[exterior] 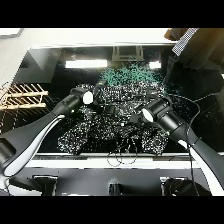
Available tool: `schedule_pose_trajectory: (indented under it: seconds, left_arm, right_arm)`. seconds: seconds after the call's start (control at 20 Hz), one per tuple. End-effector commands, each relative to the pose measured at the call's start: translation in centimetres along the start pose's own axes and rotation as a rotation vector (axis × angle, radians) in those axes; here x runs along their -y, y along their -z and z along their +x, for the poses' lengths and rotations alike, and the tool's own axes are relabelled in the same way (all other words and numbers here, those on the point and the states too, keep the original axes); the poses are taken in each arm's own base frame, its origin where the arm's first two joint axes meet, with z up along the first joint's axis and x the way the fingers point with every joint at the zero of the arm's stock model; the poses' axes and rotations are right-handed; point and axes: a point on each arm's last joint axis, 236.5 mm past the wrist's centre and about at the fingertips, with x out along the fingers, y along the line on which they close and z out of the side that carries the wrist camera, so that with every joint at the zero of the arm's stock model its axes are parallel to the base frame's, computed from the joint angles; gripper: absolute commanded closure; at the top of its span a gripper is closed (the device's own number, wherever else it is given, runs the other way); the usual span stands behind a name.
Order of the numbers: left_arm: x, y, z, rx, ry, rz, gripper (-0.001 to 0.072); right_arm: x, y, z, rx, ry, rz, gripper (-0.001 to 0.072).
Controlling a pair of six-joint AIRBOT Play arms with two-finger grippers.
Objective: Fold the clothes and pants, and hang the long-sleeved shirts on hangers.
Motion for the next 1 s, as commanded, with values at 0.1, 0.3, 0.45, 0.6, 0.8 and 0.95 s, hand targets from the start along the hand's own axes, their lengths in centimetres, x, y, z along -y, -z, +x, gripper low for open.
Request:
schedule_pose_trajectory:
  seconds: [0.1,0.3,0.45,0.6,0.8,0.95]
  left_arm:
    - [-0.9,0.7,2.3,-0.061,-0.092,0.043,0.0163]
    - [-1.8,0.6,2.5,-0.046,-0.163,0.033,0.0164]
    - [-1.8,0.9,2.9,-0.054,-0.167,0.029,0.0164]
    - [-1.9,1.2,3.6,-0.064,-0.173,-0.008,0.0176]
    - [-2.2,1.8,4.7,-0.081,-0.185,-0.086,0.0235]
    - [-2.2,1.8,4.7,-0.082,-0.185,-0.085,0.0688]
  right_arm:
    - [-0.4,-0.2,0.0,0.009,-0.017,0.005,0.0688]
    - [-0.6,-0.4,0.0,0.017,-0.024,0.005,0.0687]
    - [-0.8,-0.7,0.0,0.029,-0.037,0.006,0.0687]
    - [-0.7,-0.8,0.0,0.033,-0.032,0.01,0.0687]
    - [-0.7,-0.8,0.0,0.033,-0.032,0.01,0.0687]
    - [-0.7,-0.8,0.0,0.032,-0.03,0.01,0.0687]
